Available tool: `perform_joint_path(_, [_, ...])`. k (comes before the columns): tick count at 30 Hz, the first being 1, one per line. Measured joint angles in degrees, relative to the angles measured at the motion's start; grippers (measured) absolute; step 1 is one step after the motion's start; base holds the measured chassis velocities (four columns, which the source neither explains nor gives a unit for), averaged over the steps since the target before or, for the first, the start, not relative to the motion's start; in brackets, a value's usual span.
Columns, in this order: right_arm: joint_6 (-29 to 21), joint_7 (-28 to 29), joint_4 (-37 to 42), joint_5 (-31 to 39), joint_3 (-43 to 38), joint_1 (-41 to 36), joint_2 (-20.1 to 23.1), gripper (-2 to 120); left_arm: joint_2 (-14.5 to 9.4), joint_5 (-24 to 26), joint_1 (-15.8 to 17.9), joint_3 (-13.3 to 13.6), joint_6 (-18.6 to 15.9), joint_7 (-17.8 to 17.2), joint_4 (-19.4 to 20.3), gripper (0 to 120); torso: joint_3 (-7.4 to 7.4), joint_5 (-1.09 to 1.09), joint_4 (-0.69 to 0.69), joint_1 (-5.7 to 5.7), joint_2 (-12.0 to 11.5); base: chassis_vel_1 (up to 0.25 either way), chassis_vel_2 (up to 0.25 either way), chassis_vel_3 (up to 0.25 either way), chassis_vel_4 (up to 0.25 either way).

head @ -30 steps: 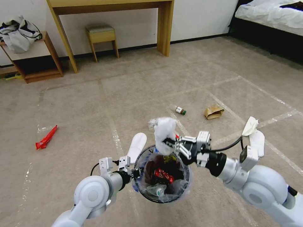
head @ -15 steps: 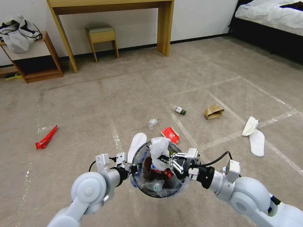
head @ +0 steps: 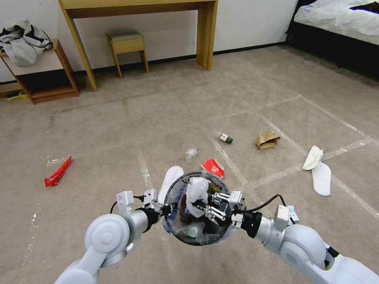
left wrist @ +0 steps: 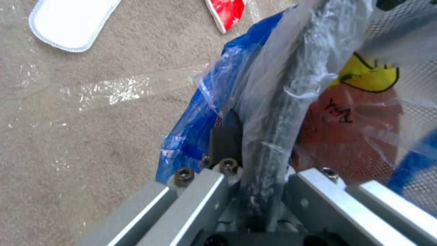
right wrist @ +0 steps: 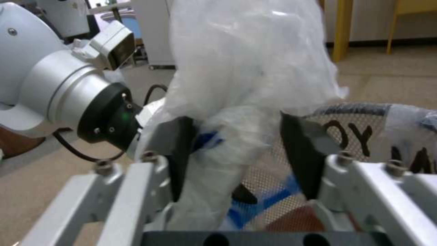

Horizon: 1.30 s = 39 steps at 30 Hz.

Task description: Pick up the trash bin and place the garbage on the floor into it.

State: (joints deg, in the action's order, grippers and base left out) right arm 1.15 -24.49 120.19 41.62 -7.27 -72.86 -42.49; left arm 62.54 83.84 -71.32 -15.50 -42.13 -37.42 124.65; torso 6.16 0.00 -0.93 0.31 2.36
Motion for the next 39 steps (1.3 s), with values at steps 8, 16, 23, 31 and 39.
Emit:
perform_joint_path(8, [0.1, -0.4, 0.0, -0.2, 0.0, 0.1, 0.0, 82, 0.2, -0.2, -0.5, -0.1, 0.0, 0.0, 0.3, 0, 0.0, 0.0, 0.0, 0.0, 0.0, 0.0, 0.0, 0.0, 0.0])
perform_joint_path(16, [0.2, -0.8, 0.6, -0.3, -0.9, -0.2, 0.9, 99, 0.7, -0.9, -0.8, -0.1, 0.0, 0.1, 0.4, 0, 0.0, 0.0, 0.0, 0.0, 0.0, 0.0, 0.0, 0.0, 0.0])
perform_joint_path(23, [1.0, -1.2, -0.1, -2.7, -0.9, -1.0, 0.6, 100, 0.9, -1.6, -1.4, -0.5, 0.0, 0.5, 0.4, 0, 0.0, 0.0, -0.01, 0.0, 0.0, 0.0, 0.0, 0.0, 0.0])
perform_joint_path(31, [2.9, -3.6, -1.5, -9.6, -2.5, 1.0, 0.3, 100, 0.8, -1.5, -1.2, -0.7, 0.2, 0.7, 0.4, 0, 0.0, 0.0, 0.0, -0.01, 0.0, 0.0, 0.0, 0.0, 0.0])
perform_joint_path(39, [4.8, -3.8, -3.7, -11.1, -3.2, 5.5, -0.5, 100, 1.1, -1.4, -1.1, -0.1, 0.2, 0.7, 0.2, 0, 0.0, 0.0, 0.0, -0.01, 0.0, 0.0, 0.0, 0.0, 0.0])
